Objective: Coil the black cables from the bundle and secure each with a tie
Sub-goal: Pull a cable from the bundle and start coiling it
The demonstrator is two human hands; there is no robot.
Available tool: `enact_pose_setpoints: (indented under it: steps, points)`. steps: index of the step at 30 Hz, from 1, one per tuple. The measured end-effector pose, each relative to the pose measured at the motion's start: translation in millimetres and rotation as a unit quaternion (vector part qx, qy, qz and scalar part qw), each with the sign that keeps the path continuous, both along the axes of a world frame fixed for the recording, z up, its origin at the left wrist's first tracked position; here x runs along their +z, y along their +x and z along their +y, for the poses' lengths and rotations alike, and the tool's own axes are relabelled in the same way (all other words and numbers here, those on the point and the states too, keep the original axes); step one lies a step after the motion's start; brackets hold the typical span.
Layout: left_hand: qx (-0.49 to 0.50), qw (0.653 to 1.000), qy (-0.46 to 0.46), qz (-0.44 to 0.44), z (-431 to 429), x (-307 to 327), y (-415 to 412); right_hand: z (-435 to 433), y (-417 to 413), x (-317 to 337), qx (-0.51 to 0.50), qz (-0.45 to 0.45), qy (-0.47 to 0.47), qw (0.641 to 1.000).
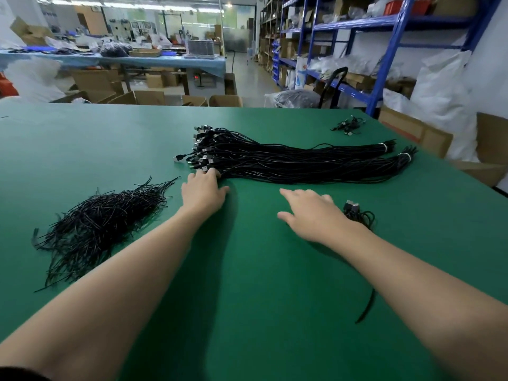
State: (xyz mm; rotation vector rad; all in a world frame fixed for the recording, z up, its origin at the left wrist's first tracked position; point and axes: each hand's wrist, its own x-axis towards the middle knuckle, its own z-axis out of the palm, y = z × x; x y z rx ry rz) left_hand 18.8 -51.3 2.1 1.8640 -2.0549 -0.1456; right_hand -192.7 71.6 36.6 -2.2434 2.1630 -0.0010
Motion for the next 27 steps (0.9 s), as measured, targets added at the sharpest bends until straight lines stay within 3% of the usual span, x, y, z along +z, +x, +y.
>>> enact_pose_setpoints:
  steps: [4,9,15,20,23,27]
  points:
    - [0.021,0.997,-0.042,0.068,-12.0,-4.3,-1.5,-33.2,11.0,-17.1,0.007,-0.013,0.035,0.999]
    - [-0.004,0.973,0.042,0.228,-19.4,5.2,-5.2,-68.8,24.5,-41.6,0.025,-0.034,0.018,0.999]
    - [-0.069,0.866,0.130,0.477,5.7,42.1,-6.9,-108.0,35.9,-49.3,0.028,-0.057,-0.045,0.997]
    - [-0.155,0.796,0.231,0.538,23.6,46.8,10.0,-124.8,42.8,-52.1,-0.018,-0.075,-0.012,0.997]
    - [-0.135,0.761,0.265,0.577,27.2,39.7,24.9,-128.7,41.6,-53.3,-0.030,-0.093,-0.003,0.995]
    - [-0.089,0.685,0.277,0.668,32.1,39.3,42.0,-129.8,39.7,-55.0,-0.029,-0.103,-0.004,0.994]
